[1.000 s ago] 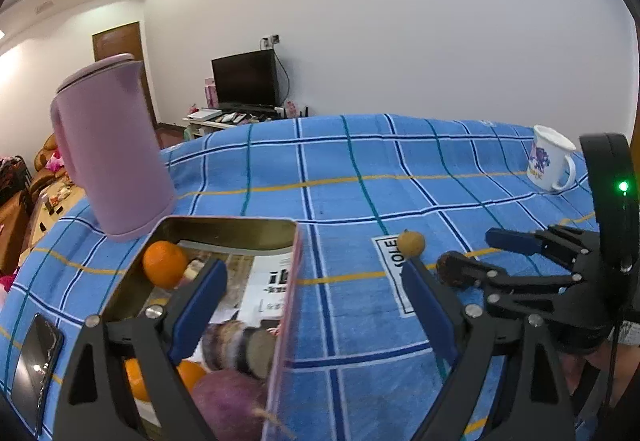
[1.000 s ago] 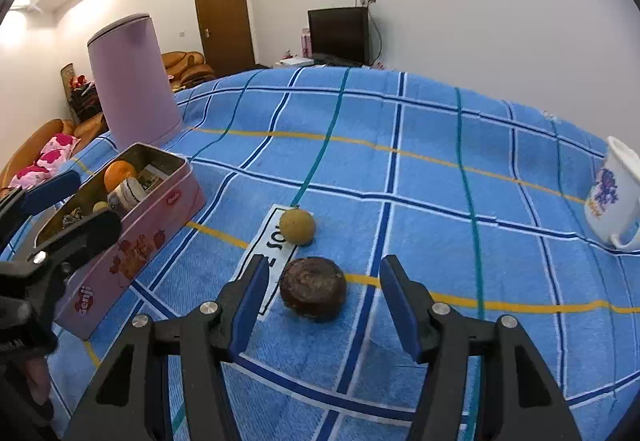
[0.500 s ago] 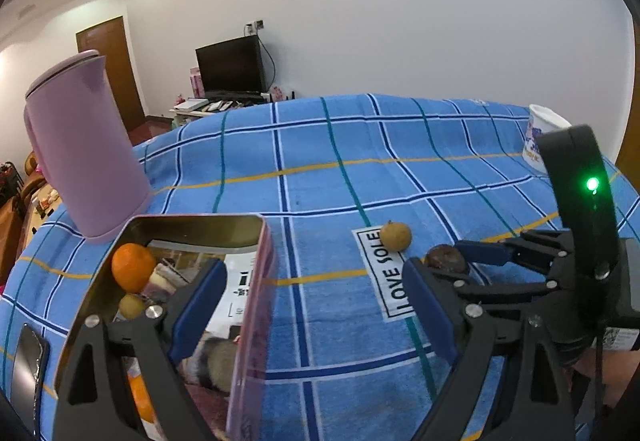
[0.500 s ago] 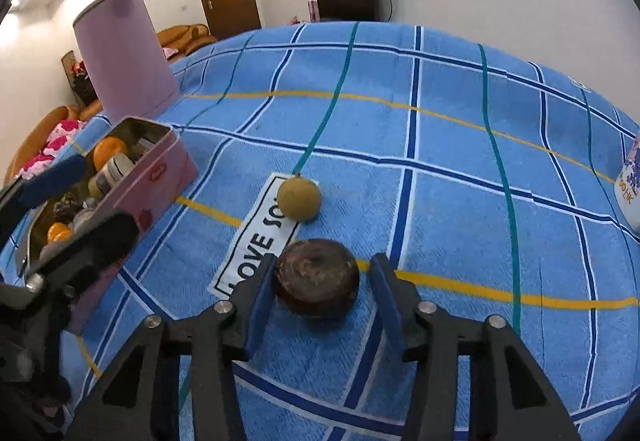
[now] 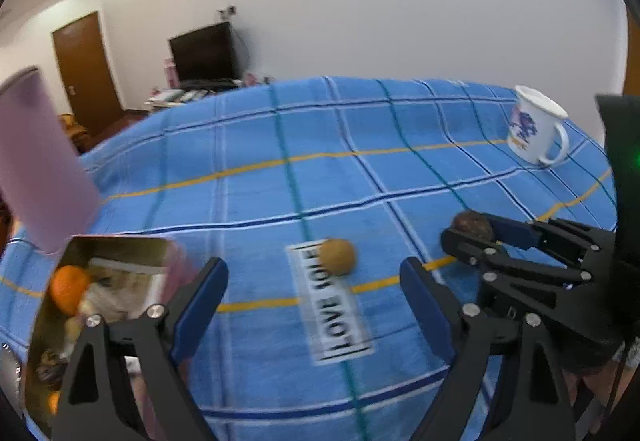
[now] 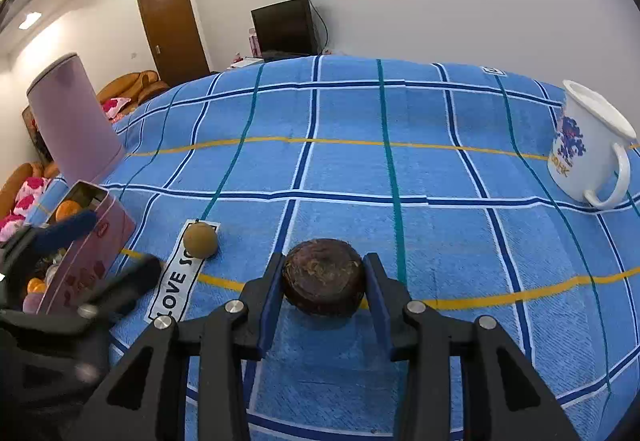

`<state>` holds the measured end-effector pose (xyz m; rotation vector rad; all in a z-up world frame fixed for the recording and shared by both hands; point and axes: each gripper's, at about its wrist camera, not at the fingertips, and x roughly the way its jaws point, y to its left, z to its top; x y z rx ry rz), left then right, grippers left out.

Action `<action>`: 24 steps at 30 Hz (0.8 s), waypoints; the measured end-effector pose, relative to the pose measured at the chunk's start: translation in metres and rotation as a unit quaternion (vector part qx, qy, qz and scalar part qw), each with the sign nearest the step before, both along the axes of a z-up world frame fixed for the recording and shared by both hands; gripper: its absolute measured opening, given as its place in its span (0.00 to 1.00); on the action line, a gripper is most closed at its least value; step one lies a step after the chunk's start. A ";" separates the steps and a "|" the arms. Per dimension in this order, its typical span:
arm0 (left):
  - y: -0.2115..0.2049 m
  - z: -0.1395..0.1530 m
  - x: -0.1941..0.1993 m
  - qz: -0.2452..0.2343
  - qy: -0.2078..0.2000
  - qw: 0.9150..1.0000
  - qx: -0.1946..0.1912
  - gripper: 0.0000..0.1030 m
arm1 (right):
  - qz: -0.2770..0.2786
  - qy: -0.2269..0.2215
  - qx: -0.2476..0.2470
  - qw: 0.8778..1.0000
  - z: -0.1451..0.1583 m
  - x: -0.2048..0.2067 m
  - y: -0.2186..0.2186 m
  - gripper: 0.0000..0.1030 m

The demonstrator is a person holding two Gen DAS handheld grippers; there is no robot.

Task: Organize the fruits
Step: 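Close the left tool around the brownish-yellow pear on the label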

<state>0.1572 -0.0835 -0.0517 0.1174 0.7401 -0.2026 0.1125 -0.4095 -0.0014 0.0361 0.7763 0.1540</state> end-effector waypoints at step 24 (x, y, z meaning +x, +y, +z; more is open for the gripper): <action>-0.017 -0.023 0.025 -0.032 0.039 0.999 -0.013 0.29 | 0.003 -0.029 0.007 1.000 0.007 -0.008 -0.006 0.40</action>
